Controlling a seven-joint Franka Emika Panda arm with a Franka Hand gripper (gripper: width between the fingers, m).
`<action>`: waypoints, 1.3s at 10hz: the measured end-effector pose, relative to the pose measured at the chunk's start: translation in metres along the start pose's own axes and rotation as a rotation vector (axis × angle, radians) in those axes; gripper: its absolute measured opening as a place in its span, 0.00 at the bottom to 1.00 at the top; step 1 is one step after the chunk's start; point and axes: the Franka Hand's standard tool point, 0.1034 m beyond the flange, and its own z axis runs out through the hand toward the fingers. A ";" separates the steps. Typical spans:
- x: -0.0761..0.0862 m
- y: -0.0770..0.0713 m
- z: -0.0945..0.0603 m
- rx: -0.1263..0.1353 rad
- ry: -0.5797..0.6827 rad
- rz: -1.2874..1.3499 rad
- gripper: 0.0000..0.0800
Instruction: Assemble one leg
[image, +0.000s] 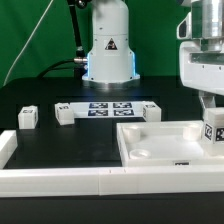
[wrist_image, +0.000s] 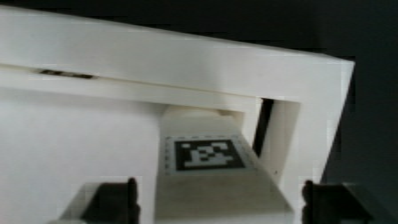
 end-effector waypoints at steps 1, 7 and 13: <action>0.001 0.000 0.000 -0.001 0.002 -0.102 0.70; 0.003 0.000 0.000 -0.013 0.007 -0.830 0.81; -0.008 -0.001 -0.002 -0.025 0.031 -1.168 0.66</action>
Offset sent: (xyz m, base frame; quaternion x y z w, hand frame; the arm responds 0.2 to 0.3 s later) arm 0.0042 0.0081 -0.0002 -0.0206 -0.0211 -0.3437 0.9386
